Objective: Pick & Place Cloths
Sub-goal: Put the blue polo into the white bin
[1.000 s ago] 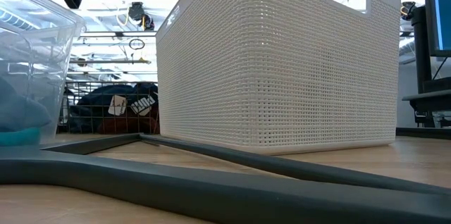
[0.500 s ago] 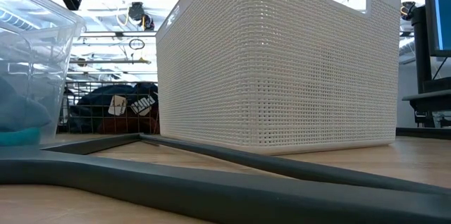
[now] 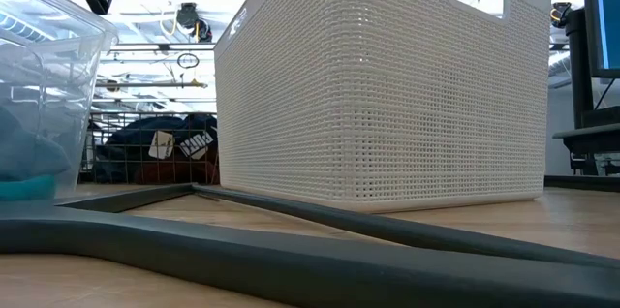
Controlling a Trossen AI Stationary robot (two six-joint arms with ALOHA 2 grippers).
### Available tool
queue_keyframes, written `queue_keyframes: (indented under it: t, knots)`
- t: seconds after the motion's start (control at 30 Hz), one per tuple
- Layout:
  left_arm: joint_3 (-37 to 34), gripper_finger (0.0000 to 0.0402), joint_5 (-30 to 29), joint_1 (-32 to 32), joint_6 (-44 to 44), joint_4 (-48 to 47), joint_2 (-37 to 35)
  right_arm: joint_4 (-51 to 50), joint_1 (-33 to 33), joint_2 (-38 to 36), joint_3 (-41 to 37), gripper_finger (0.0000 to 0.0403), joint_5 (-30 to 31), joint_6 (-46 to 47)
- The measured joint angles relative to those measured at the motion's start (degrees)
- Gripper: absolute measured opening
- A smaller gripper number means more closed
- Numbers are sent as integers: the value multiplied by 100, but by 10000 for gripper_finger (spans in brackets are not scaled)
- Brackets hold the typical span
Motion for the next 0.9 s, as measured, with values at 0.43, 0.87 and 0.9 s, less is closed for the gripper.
queue_keyframes:
  t: [0.43, 0.87, 0.9]
  knots:
    - [0, 81, -1, -2, 34, -13, 0, -65, -2, 260, -7, 178, 900, -117]
    - [0, 81, 1, -2, 17, -127, 2, -55, -587, 125, 888, 7, 570, 320]
    - [0, 81, 3, -2, 17, -127, 2, -59, -708, 119, 941, 7, 578, 434]
